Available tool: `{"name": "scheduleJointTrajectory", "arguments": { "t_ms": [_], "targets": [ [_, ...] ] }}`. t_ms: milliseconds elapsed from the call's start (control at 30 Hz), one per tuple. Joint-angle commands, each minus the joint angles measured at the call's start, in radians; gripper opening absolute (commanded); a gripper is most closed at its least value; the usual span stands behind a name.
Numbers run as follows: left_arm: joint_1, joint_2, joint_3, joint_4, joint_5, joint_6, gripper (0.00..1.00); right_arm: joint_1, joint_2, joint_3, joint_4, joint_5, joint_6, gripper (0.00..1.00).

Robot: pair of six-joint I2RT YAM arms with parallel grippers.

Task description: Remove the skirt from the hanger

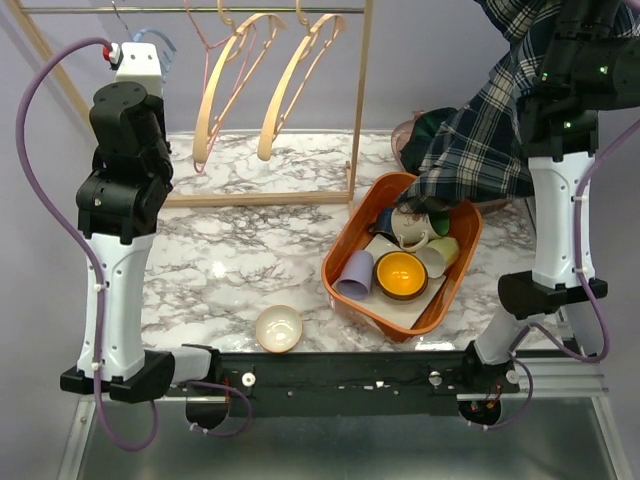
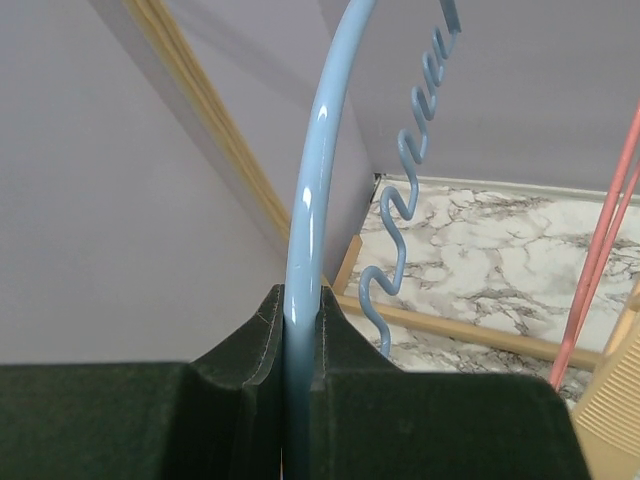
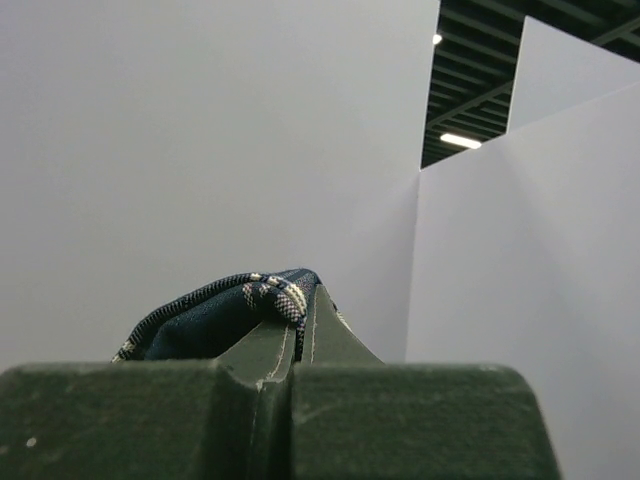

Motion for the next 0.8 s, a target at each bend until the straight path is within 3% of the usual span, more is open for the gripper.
{"name": "scheduleJointTrajectory", "arguments": {
  "t_ms": [0, 200, 400, 767],
  "targets": [
    [0.065, 0.035, 0.043, 0.125, 0.101, 0.021, 0.00, -0.084, 0.061, 0.054, 0.110, -0.118, 0.103, 0.01],
    [0.172, 0.088, 0.078, 0.174, 0.243, 0.030, 0.00, -0.153, 0.163, 0.117, 0.165, -0.152, 0.166, 0.01],
    [0.173, 0.095, 0.187, 0.105, 0.264, -0.026, 0.00, -0.172, 0.222, 0.184, 0.148, -0.177, 0.220, 0.01],
    [0.173, 0.021, 0.123, -0.019, 0.121, -0.042, 0.00, -0.179, 0.213, 0.210, 0.065, -0.181, 0.285, 0.01]
  ]
}}
